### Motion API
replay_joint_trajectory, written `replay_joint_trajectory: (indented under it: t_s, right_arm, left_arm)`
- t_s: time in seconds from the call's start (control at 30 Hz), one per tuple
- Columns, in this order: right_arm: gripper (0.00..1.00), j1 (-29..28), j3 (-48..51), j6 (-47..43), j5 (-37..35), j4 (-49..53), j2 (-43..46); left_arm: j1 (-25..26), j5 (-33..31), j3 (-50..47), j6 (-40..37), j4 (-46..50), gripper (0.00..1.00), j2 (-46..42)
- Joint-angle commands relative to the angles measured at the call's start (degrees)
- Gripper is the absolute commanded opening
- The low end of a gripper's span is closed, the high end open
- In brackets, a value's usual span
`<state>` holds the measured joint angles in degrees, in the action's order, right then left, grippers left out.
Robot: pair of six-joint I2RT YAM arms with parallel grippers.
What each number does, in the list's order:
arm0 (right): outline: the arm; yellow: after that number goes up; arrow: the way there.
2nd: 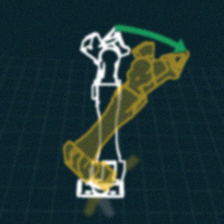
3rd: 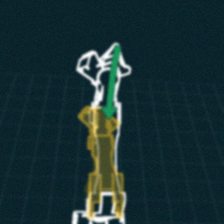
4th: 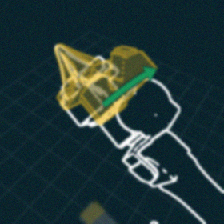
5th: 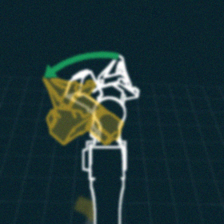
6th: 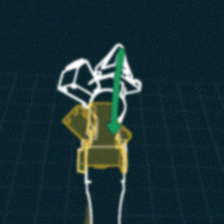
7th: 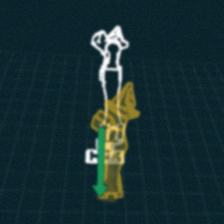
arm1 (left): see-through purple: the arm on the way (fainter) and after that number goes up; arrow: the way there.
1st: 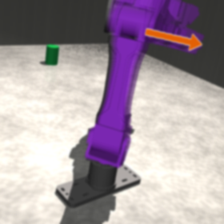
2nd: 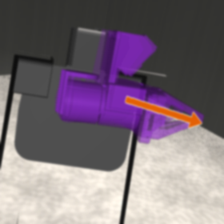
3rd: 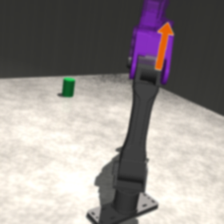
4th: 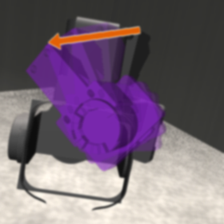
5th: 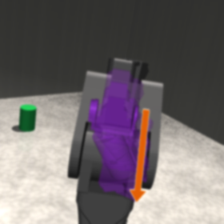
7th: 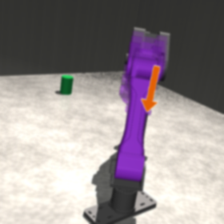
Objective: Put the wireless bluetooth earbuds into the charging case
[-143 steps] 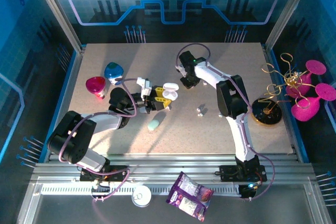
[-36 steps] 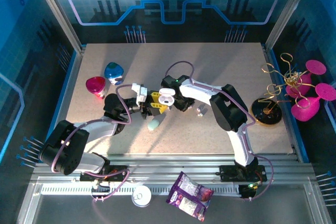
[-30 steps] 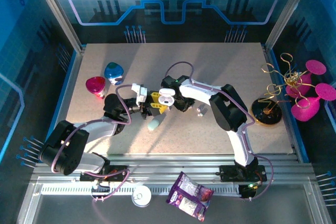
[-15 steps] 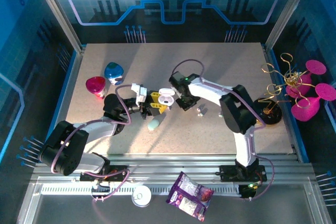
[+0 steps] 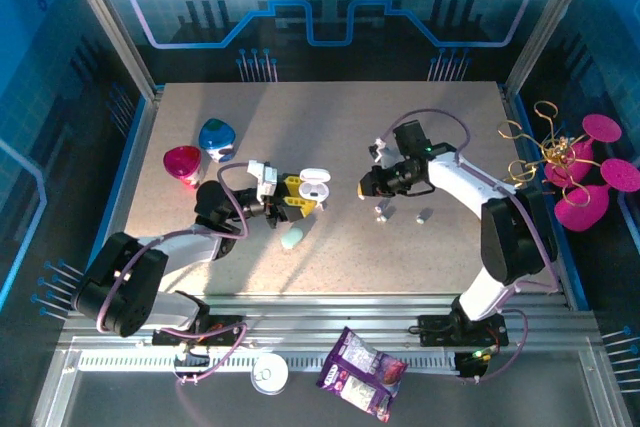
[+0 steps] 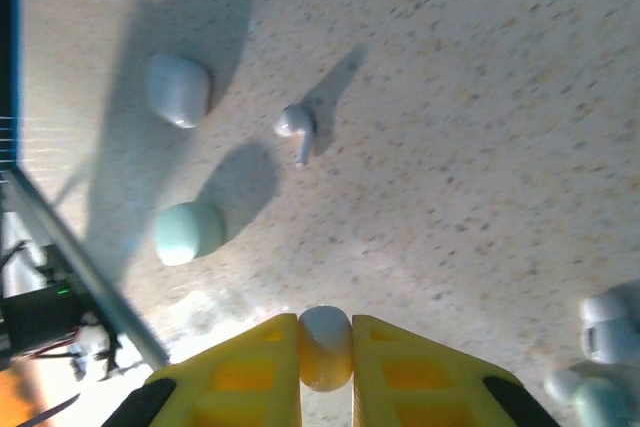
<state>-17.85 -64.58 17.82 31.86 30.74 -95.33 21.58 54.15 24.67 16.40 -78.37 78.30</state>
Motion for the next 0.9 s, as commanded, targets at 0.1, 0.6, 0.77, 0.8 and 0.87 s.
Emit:
replay_joint_trajectory:
  t_s: [0.1, 0.6, 0.77, 0.8, 0.87]
  right_arm:
    - [0.15, 3.73, 6.95, 11.74, 21.19, -15.17, 2.70]
    - [0.11, 4.99, 9.89, 21.57, 15.93, -16.52, 2.93]
    - [0.11, 5.01, 9.96, 22.37, 9.59, -13.17, 4.43]
    - [0.11, 5.01, 10.38, 23.26, 9.29, -13.90, 4.75]
    - [0.12, 4.99, 11.04, 24.86, 10.67, -15.60, 4.73]
  left_arm:
    - [-0.82, -1.20, -0.67, -0.94, -1.88, 0.34, -0.35]
    - [-1.11, -1.39, -0.67, -0.81, -1.87, 0.34, 1.19]
    - [-1.12, -1.24, -0.58, -0.58, -1.88, 0.35, 1.59]
    - [-1.11, -1.17, -0.57, -0.61, -1.88, 0.35, 1.58]
    - [-1.13, -1.20, -0.63, -0.50, -1.88, 0.35, 1.68]
